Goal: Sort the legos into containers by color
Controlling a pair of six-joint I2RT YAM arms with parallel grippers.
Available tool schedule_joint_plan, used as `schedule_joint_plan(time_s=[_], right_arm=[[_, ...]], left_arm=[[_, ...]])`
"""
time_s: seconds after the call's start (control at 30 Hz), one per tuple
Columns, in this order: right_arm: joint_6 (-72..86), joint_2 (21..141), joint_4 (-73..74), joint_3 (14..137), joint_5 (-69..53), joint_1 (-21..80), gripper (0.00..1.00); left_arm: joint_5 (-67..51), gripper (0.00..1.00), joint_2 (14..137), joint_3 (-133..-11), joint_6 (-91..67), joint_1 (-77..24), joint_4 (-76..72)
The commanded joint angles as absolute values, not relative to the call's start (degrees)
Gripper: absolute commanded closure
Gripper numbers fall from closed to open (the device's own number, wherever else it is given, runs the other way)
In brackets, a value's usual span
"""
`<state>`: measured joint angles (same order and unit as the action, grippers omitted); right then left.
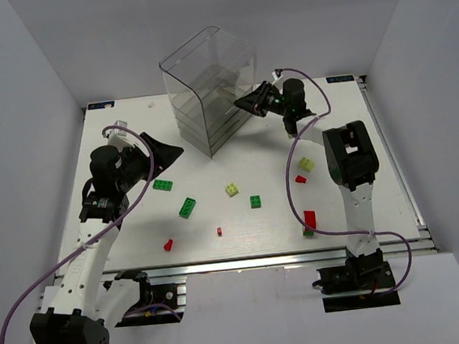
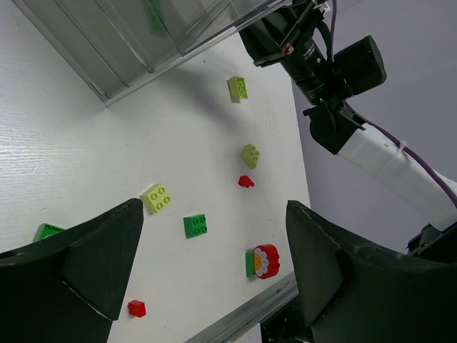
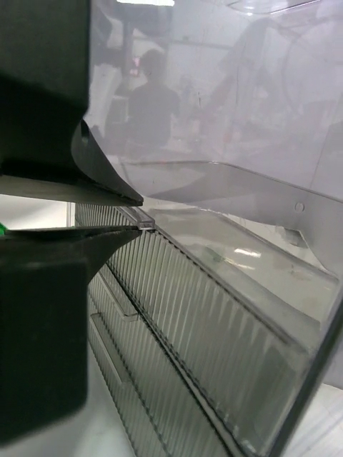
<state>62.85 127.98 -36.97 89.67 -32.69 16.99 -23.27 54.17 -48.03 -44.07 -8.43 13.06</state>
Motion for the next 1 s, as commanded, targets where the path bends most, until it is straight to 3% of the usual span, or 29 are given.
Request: schedule_joint_plan(time_s=[0.0, 0.3, 0.97], right_arm=[[64.3, 128.5, -40.2, 92.0, -31.6, 17.5, 0.81], [66.3, 125.2, -43.2, 86.5, -32.3, 17.0, 0.98], [67.1, 113.6, -43.2, 76.4, -33.3, 14.5, 1.0]], left_arm=[[-24.1, 0.09, 53.9, -50.9, -44.4, -8.7, 12.9], [-24.0, 0.09, 55.0, -49.9, -46.1, -8.7, 10.7], [-20.4, 0.1, 63.1, -50.1, -46.1, -14.9, 1.6]])
